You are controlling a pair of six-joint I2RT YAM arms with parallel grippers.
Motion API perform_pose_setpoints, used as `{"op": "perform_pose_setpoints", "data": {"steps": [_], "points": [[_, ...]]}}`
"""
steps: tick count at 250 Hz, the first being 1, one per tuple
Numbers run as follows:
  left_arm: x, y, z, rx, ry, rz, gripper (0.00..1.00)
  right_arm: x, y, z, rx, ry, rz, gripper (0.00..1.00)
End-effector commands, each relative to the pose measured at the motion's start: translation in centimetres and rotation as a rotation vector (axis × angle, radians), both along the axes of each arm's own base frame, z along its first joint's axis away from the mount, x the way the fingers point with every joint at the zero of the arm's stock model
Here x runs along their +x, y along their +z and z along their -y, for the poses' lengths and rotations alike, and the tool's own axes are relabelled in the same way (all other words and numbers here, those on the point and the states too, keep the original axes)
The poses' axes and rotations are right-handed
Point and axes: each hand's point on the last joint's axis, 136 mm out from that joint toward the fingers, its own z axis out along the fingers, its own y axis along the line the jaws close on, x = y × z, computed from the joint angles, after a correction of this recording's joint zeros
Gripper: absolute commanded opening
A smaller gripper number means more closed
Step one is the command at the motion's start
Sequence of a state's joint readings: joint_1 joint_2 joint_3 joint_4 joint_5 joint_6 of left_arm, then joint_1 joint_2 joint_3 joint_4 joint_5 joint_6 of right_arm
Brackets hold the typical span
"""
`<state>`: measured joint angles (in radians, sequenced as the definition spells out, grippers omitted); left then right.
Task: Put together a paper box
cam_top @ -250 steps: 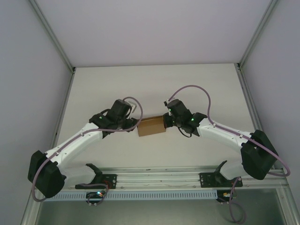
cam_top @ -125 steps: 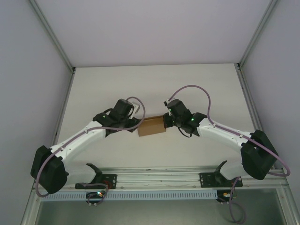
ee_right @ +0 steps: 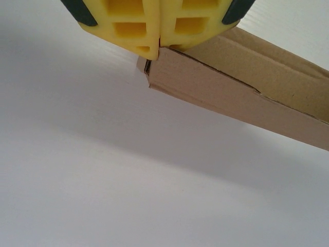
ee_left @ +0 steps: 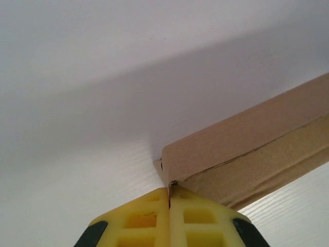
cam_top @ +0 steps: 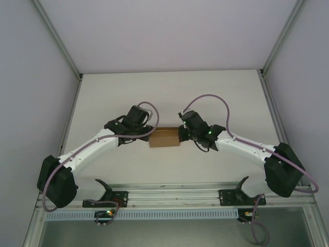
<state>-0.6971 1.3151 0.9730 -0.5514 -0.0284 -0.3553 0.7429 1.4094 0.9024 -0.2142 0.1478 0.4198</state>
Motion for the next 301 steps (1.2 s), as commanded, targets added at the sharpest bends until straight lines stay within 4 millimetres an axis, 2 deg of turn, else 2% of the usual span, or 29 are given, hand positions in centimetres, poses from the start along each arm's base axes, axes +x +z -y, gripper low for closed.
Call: {"op": "perform_pose_setpoints", "data": {"steps": [1, 31, 64, 85, 112, 168, 211, 215, 219, 252, 301], "points": [[-0.4, 0.7, 0.5, -0.094, 0.077, -0.1, 0.0, -2.1, -3.2, 1.5, -0.129, 0.003, -0.081, 0.0], [-0.7, 0.6, 0.1, -0.167, 0.141, -0.191, 0.0, -2.1, -3.3, 1.7, -0.16, 0.002, -0.047, 0.0], [-0.7, 1.1, 0.4, -0.335, 0.185, -0.288, 0.0, -2.2, -3.5, 2.1, -0.186, -0.004, -0.012, 0.0], [-0.5, 1.5, 0.5, -0.389, 0.193, -0.3, 0.0, -2.3, -3.6, 2.2, -0.197, 0.0, -0.009, 0.0], [-0.4, 1.1, -0.3, -0.342, 0.225, -0.29, 0.0, -2.4, -3.5, 1.9, -0.19, 0.004, -0.002, 0.0], [-0.9, -1.6, -1.9, -0.168, 0.24, -0.245, 0.0, -2.4, -3.2, 1.6, -0.188, 0.015, 0.022, 0.0], [-1.6, -2.9, -1.3, -0.168, 0.219, -0.242, 0.0, -2.5, -3.5, 1.8, -0.192, 0.01, 0.024, 0.0], [-1.7, -3.1, -1.4, -0.162, 0.223, -0.243, 0.0, -2.5, -3.5, 1.8, -0.194, 0.008, 0.025, 0.0], [-1.8, -3.2, -1.5, -0.156, 0.229, -0.242, 0.0, -2.5, -2.7, 1.9, -0.178, 0.005, 0.042, 0.0], [-2.7, -4.3, -2.1, -0.115, 0.237, -0.235, 0.0, -2.6, -2.8, 1.7, -0.173, 0.018, 0.051, 0.0], [-3.8, -5.0, -4.3, 0.031, 0.244, -0.216, 0.0, -2.6, -2.9, 1.6, -0.189, 0.029, 0.043, 0.0]]}}
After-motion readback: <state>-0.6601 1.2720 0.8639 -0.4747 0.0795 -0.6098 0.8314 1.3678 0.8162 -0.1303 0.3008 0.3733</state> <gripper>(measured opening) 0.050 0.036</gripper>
